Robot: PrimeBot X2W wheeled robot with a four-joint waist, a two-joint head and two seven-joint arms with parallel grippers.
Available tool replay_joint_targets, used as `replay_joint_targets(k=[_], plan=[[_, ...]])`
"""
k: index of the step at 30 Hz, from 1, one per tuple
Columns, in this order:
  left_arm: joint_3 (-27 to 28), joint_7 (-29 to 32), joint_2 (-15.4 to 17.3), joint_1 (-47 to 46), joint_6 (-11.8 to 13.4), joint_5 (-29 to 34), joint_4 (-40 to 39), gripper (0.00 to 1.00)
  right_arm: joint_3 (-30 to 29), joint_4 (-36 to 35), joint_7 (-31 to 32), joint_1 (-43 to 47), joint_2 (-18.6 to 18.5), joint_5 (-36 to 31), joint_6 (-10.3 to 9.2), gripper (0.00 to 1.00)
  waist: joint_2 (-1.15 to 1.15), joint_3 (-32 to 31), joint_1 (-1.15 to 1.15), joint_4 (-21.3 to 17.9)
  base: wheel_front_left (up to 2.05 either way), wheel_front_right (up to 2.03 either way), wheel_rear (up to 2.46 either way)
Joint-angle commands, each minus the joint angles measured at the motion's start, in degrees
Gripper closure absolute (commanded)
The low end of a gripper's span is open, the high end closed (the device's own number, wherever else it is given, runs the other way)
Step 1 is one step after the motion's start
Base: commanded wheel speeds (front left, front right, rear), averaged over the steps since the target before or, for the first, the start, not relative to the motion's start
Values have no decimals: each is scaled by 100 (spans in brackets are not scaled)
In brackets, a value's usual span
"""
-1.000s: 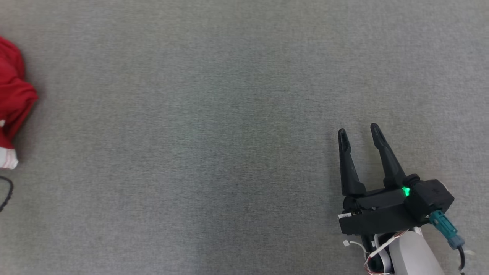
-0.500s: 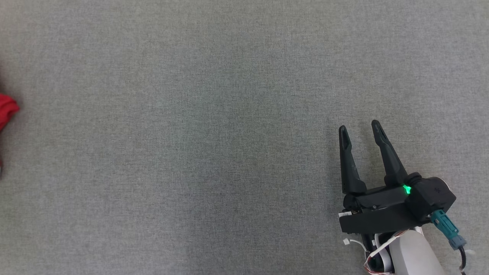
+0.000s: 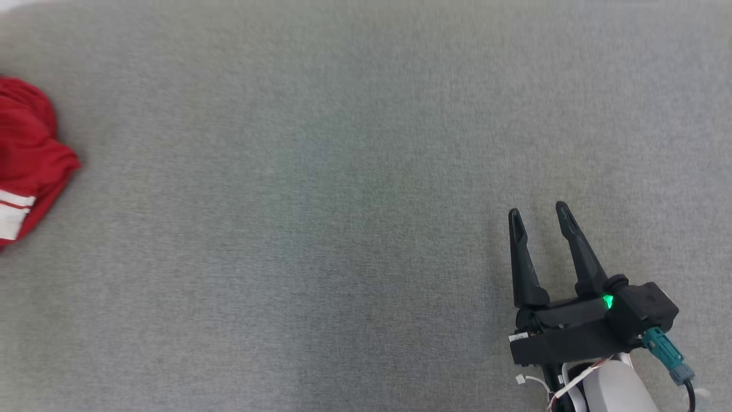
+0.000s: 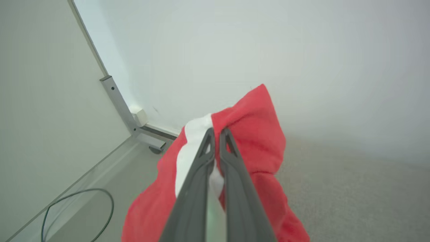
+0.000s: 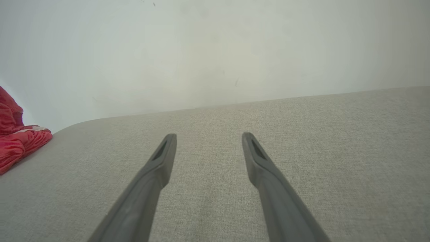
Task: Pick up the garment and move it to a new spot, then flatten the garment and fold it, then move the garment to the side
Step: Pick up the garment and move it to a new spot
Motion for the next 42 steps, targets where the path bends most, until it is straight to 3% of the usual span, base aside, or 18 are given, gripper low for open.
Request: replay_joint_targets(k=[1,12,17,27,35,42], plan=[[-40,-118,-44,-147,-25,-48,-122,100,18,11,-3,71,2,66,-12,0,0,-245,1,122,0,0,0],[-1093,-472,-317,-531,-35,-564,-1829,100,100,40,-2,252,1,252,-12,0,0,-712,1,-175,0,0,0],[-1508,-312,-417,-467,-35,-810,-2817,100,104,23,-3,367,2,330,-12,0,0,-797,1,-574,0,0,0],[-2079,41,-1019,-237,2,-1067,-4246,100,73,14,-2,478,4,525,-12,0,0,-844,1,-1528,0,0,0],[-2390,85,-1578,306,135,-1280,-4670,100,94,-2,-2,559,5,663,-12,0,0,-829,1,-1934,0,0,0],[-2646,-33,-1850,1269,182,-1422,-4396,100,101,-44,-3,553,5,745,-12,0,0,-769,1,-2009,0,0,0]])
